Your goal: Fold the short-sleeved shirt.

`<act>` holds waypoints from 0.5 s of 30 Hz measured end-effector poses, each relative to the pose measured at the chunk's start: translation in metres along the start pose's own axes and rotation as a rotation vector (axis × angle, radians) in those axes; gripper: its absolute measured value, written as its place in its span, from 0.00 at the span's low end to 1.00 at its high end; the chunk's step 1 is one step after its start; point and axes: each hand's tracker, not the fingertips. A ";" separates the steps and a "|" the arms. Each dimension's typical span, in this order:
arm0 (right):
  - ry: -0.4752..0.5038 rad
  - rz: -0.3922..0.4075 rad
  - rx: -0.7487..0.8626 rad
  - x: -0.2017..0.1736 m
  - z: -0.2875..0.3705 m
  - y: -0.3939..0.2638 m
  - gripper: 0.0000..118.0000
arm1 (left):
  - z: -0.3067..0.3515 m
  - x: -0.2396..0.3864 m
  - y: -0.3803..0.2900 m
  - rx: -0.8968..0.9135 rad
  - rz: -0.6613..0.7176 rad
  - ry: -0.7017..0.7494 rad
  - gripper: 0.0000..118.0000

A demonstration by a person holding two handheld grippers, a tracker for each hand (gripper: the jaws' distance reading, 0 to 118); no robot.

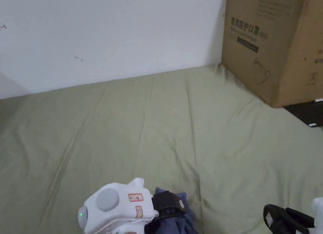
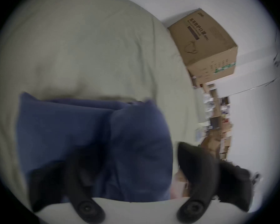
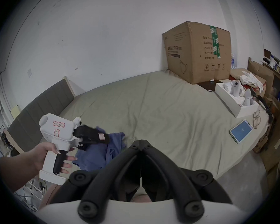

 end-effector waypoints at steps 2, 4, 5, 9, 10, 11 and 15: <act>-0.001 -0.018 -0.006 0.006 0.000 -0.002 0.00 | 0.014 0.003 -0.004 0.055 0.046 -0.130 0.98; 0.000 -0.029 -0.010 0.012 -0.004 -0.006 0.00 | 0.035 0.003 -0.004 0.123 0.006 -0.174 0.97; -0.001 -0.036 -0.014 0.014 -0.006 -0.006 0.00 | 0.048 0.002 -0.005 0.149 -0.027 -0.186 0.97; 0.031 -0.083 0.001 0.018 -0.007 0.001 0.00 | 0.095 0.002 -0.026 0.288 -0.178 -0.016 0.67; 0.028 -0.079 0.007 0.019 -0.007 0.003 0.00 | 0.100 0.007 -0.031 0.299 -0.221 0.019 0.35; 0.024 -0.069 0.013 0.019 -0.007 0.005 0.00 | 0.098 0.010 -0.035 0.292 -0.261 0.050 0.04; 0.008 -0.050 0.019 0.022 -0.007 0.004 0.00 | 0.079 0.027 -0.044 0.197 -0.391 0.072 0.01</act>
